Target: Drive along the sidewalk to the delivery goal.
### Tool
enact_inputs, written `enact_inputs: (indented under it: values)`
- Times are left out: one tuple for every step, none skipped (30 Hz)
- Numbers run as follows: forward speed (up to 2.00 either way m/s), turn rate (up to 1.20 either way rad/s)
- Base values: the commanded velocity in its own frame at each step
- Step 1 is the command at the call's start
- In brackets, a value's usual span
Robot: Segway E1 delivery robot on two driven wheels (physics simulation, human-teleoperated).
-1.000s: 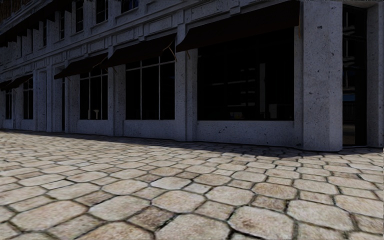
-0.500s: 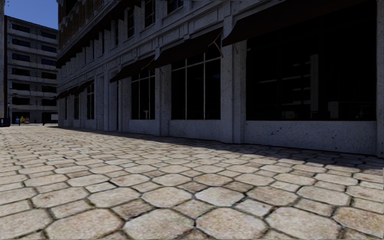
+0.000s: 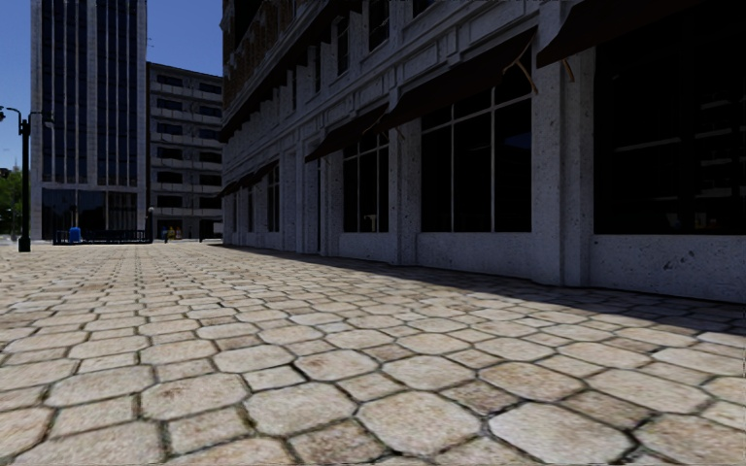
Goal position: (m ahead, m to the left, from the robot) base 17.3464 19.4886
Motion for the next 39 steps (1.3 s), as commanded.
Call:
enact_inputs:
  values:
    - [0.83,0.58]
    - [0.83,0.58]
    - [0.83,0.58]
    - [0.83,0.58]
    - [0.83,0.58]
    - [0.84,0.58]
    - [0.84,0.58]
    - [0.85,0.58]
    - [0.86,0.58]
    - [0.87,0.58]
    - [0.87,0.58]
    - [0.87,0.58]
    - [0.88,0.58]
    - [0.88,0.58]
    - [0.88,0.58]
    - [0.89,0.58]
    - [0.89,0.58]
    - [0.89,0.58]
    - [0.9,0.58]
    - [0.9,0.58]
    - [0.91,0.58]
    - [0.91,0.58]
    - [0.91,0.58]
    - [0.93,0.58]
    - [0.93,0.58]
    - [0.96,0.58]
    - [0.99,0.58]
    - [1.01,0.58]
    - [1.01,0.58]
    - [1.02,0.58]
    - [1.03,0.58]
    - [1.03,0.58]
    - [1.03,0.58]
    - [1.03,0.58]
    - [1.03,0.58]
    - [1.03,0.58]
    - [1.03,0.58]
    - [1.03,0.58]
    - [1.03,0.58]
